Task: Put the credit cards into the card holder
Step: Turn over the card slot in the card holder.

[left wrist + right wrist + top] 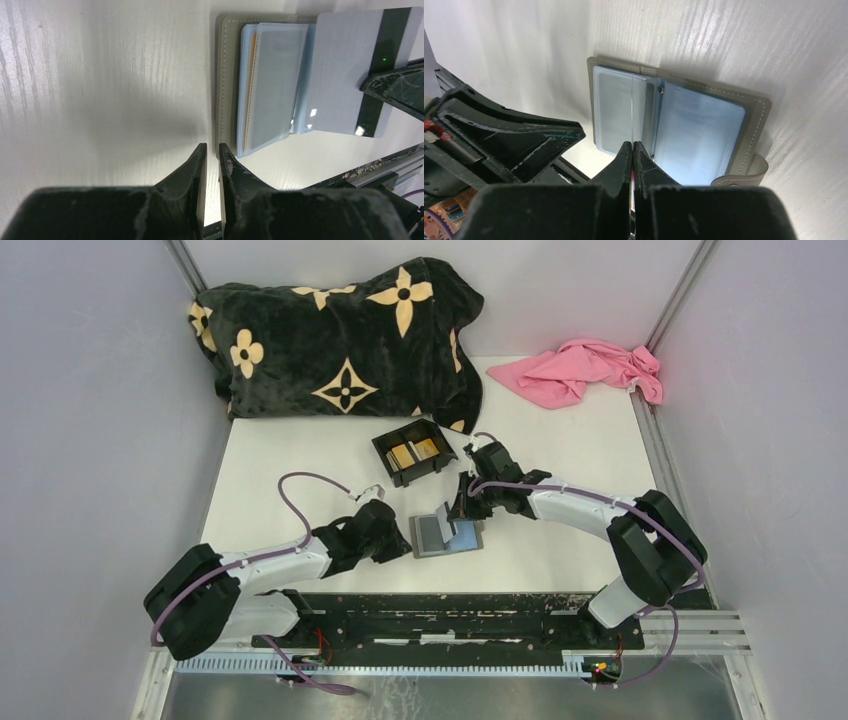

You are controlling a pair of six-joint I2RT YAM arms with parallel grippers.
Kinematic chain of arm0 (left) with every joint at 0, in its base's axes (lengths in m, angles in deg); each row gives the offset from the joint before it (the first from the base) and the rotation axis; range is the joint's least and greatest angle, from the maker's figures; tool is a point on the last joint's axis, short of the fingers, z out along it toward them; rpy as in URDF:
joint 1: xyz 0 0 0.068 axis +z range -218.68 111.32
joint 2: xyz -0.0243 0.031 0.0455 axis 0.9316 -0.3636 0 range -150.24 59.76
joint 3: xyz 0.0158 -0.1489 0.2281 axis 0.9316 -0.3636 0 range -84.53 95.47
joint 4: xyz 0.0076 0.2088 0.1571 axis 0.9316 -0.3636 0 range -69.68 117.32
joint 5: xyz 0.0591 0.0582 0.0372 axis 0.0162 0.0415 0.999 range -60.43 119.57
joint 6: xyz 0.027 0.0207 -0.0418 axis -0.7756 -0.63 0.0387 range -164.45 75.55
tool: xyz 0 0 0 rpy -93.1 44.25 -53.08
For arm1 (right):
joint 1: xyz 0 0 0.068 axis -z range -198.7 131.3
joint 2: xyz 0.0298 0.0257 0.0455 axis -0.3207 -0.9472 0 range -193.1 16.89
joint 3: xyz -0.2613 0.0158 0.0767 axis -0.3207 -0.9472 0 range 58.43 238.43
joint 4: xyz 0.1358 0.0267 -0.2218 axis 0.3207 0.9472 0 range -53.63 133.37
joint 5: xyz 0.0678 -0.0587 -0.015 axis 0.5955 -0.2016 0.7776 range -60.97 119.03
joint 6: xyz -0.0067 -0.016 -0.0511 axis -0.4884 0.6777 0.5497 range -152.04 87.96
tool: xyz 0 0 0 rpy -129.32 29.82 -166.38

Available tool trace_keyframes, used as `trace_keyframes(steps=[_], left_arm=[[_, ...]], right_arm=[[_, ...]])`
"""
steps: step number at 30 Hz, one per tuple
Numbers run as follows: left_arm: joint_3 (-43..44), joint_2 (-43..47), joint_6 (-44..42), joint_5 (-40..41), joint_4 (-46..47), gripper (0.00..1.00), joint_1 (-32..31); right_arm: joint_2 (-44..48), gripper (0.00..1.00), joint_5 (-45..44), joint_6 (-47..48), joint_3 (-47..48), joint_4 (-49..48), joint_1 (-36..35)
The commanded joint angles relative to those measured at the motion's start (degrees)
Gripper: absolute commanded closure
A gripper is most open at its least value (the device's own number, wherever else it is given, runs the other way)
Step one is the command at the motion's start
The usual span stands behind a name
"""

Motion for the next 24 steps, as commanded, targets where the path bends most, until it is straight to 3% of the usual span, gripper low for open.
trace_keyframes(steps=[1, 24], left_arm=[[3.9, 0.1, -4.6, 1.8, -1.8, 0.79, -0.3], [6.8, -7.1, -7.6, -1.0, -3.0, 0.8, -0.3]], right_arm=[[0.1, 0.99, -1.4, -1.0, -1.7, -4.6, 0.0], [-1.9, 0.99, 0.6, -5.9, -8.8, -15.3, 1.3]])
